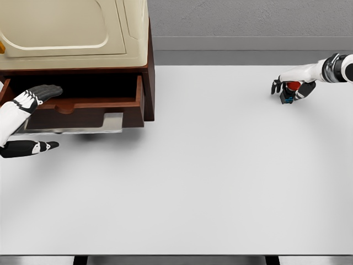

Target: Open the cabinet drawer with left arm, and place a switch into the drawer with right arm

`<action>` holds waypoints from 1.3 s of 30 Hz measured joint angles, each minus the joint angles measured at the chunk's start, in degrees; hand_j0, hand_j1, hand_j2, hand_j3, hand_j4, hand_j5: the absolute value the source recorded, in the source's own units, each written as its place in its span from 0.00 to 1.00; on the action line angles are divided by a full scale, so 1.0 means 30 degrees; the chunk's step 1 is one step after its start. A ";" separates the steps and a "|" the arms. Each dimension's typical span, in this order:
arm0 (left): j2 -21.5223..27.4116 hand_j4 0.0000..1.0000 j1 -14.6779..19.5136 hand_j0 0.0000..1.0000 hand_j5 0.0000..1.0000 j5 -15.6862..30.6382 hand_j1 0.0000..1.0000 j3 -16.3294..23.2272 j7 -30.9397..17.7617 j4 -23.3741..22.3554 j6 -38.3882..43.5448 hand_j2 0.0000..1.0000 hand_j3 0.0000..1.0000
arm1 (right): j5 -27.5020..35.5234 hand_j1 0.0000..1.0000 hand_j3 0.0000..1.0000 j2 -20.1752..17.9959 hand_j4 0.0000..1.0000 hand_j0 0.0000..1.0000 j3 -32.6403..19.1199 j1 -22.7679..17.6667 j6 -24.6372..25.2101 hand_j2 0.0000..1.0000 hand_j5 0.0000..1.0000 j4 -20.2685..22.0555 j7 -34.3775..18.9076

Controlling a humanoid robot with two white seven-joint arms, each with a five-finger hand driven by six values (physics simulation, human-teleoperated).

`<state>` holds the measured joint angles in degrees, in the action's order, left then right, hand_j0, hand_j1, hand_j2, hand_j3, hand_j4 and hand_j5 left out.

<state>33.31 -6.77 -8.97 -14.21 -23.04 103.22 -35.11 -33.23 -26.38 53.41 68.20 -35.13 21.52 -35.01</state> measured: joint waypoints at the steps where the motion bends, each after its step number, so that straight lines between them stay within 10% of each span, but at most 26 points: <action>1: 0.0002 1.00 0.0000 1.00 1.00 0.0000 1.00 0.0005 -0.0002 0.0003 0.0000 1.00 1.00 | 0.0002 0.64 0.64 0.0001 0.64 0.64 0.0000 0.0000 0.0001 0.64 0.64 0.0000 0.0001; 21: 0.0009 1.00 0.0000 1.00 1.00 0.0001 1.00 0.0018 -0.0005 -0.0014 0.0000 1.00 1.00 | 0.0109 0.23 0.23 0.0045 0.23 0.23 0.0013 0.0029 -0.0022 0.23 0.23 0.0156 -0.0027; 39: 0.0012 1.00 0.0000 1.00 1.00 0.0001 1.00 0.0018 -0.0005 -0.0017 0.0000 1.00 1.00 | 0.0251 0.26 0.26 0.0135 0.26 0.26 -0.0069 0.0205 -0.0010 0.26 0.26 0.3639 -0.0020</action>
<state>33.35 -6.77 -8.97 -14.15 -23.06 103.17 -35.11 -32.48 -25.98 53.21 68.82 -35.16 32.44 -35.07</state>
